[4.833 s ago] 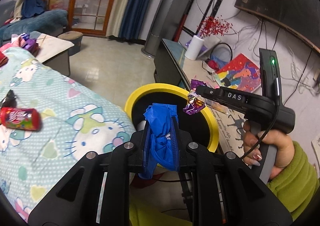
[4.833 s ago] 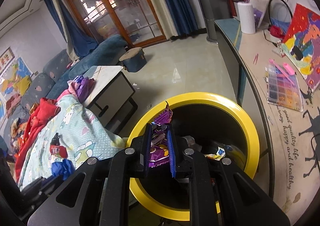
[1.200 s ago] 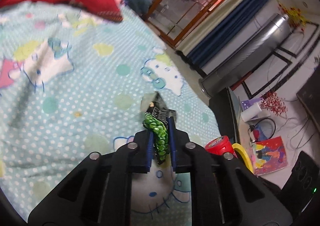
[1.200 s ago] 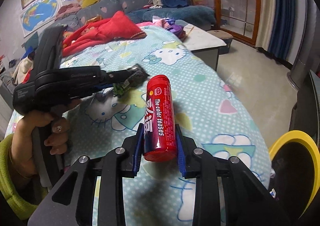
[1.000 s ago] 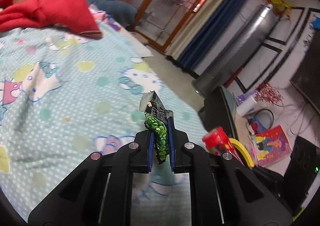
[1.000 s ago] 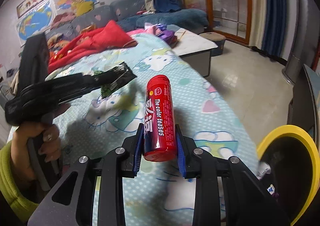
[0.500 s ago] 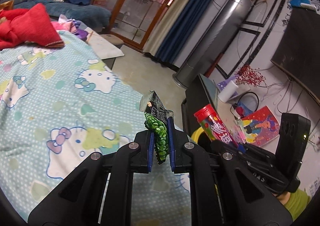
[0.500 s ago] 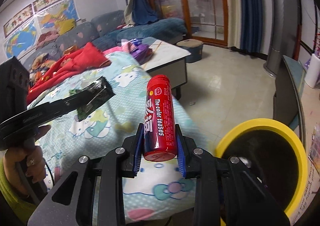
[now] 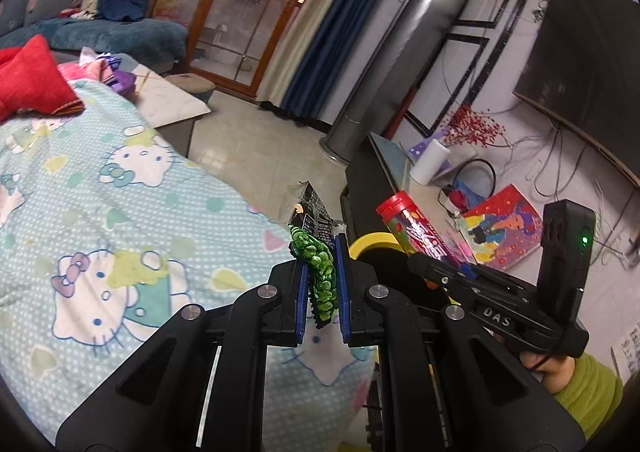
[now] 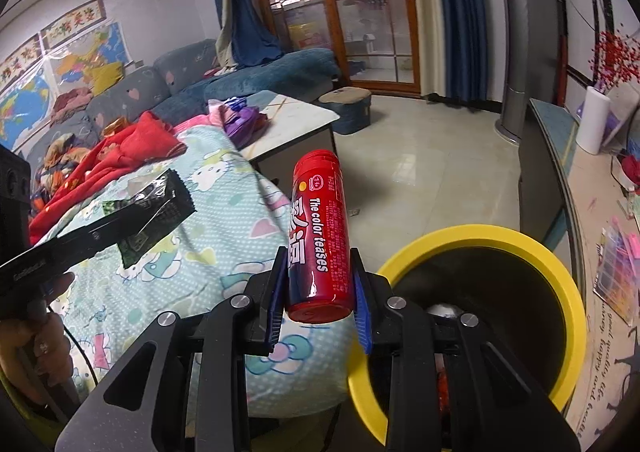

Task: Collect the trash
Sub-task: 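Carry the green snack bag and red candy tube over the yellow bin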

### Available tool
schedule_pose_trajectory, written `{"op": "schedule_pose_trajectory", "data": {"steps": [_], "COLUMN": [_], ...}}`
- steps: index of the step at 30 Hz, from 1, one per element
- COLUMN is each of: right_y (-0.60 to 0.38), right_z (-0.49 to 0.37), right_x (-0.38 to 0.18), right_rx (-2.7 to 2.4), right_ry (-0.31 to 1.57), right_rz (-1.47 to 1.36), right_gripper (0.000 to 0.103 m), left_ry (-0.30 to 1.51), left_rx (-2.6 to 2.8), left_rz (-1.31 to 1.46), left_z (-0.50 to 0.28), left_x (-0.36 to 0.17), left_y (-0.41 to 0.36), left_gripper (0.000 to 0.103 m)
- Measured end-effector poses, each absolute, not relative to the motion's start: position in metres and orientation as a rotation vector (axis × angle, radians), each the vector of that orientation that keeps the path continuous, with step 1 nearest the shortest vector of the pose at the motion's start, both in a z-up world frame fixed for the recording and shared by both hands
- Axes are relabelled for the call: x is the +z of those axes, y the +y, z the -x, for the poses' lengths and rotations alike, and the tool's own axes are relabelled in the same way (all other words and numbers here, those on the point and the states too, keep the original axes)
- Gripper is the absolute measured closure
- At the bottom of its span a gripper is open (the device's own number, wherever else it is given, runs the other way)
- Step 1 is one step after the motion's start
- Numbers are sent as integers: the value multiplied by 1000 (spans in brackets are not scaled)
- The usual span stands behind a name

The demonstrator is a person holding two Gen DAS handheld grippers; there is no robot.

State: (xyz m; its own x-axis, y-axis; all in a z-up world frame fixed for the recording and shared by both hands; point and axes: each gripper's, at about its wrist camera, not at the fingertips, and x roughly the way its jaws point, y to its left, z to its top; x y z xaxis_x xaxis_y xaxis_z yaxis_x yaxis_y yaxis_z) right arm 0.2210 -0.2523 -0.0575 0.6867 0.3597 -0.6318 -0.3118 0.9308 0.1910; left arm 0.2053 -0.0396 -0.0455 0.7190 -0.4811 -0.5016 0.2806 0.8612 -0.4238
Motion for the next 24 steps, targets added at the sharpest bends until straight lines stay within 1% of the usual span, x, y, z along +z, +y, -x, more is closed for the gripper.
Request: {"op": "schedule_pose_trajectory", "data": {"steps": [24], "right_y": [-330], "right_z": [-206], "right_x": [-56], "right_rx": [231], "right_ry": [697], "right_rz": [-185], "right_gripper": [75], "left_ry": [652], "left_rx": [-560], "left_rz": [187], "left_z": [-186], "left_x": [-39], "left_y": [-120], "left_gripper": [96]}}
